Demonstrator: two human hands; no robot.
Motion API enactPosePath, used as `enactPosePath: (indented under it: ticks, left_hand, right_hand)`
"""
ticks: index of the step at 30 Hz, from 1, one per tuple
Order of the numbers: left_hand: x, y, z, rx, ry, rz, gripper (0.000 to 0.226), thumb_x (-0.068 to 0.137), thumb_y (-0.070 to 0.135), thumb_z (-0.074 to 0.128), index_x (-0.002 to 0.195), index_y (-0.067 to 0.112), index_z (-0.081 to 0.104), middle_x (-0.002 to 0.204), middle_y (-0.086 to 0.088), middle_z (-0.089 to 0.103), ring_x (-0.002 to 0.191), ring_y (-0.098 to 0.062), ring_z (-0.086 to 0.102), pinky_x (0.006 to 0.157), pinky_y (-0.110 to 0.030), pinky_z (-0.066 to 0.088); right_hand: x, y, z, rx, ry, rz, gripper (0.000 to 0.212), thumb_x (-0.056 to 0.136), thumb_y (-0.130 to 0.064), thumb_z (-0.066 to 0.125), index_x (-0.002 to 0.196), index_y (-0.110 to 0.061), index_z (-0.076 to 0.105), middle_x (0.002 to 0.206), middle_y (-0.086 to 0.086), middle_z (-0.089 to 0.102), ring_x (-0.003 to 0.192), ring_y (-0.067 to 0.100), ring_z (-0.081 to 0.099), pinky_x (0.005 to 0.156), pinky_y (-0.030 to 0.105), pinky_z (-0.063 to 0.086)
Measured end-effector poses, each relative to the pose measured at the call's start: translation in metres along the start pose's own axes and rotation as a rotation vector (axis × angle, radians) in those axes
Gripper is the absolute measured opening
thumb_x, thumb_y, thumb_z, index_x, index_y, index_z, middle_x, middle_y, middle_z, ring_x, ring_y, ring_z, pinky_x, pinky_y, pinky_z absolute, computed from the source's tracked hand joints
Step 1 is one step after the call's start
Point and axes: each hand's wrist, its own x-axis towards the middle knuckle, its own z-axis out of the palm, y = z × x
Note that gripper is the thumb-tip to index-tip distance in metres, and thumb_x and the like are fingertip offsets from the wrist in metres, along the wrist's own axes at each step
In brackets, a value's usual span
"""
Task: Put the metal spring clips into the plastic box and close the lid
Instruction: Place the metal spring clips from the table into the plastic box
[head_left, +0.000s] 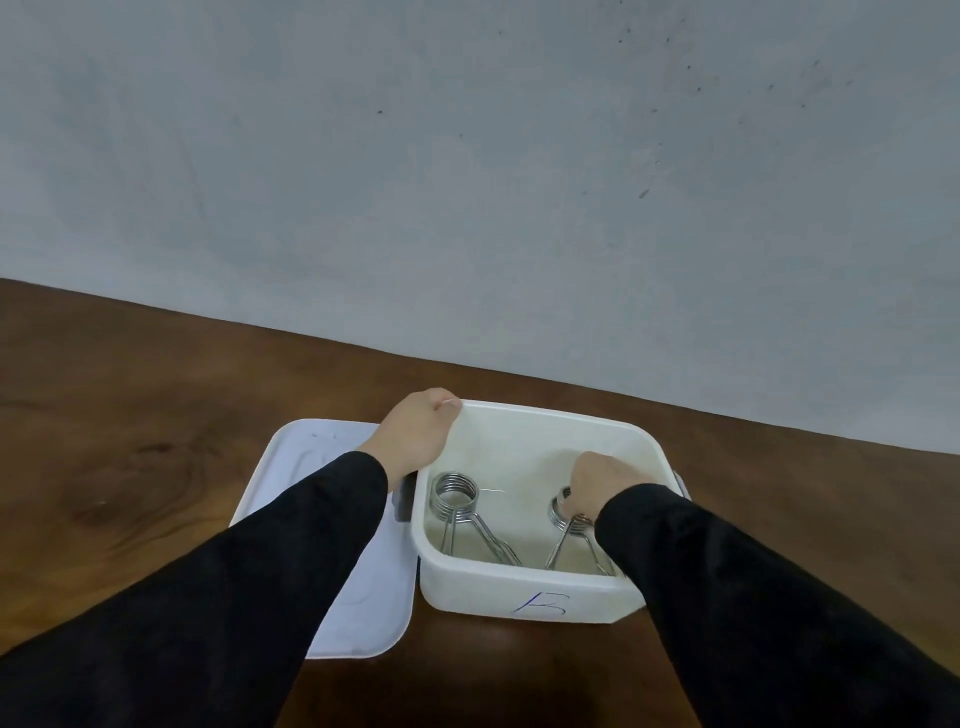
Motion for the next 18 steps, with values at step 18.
enactPosePath:
  ticks: [18]
  left_hand:
    - [0.0033, -0.0043, 0.0007, 0.008, -0.007, 0.022, 0.034, 0.102, 0.028, 0.038, 0.116, 0.011, 0.064, 0.109, -0.005, 0.066, 0.094, -0.02, 0.055, 0.071, -0.028, 0.038]
  right_hand:
    - [0.0039, 0.0002, 0.0016, 0.04, -0.011, -0.019, 0.032, 0.094, -0.038, 0.055, 0.109, -0.013, 0.069, 0.105, 0.004, 0.067, 0.102, 0.028, 0.061, 0.091, 0.035, 0.041]
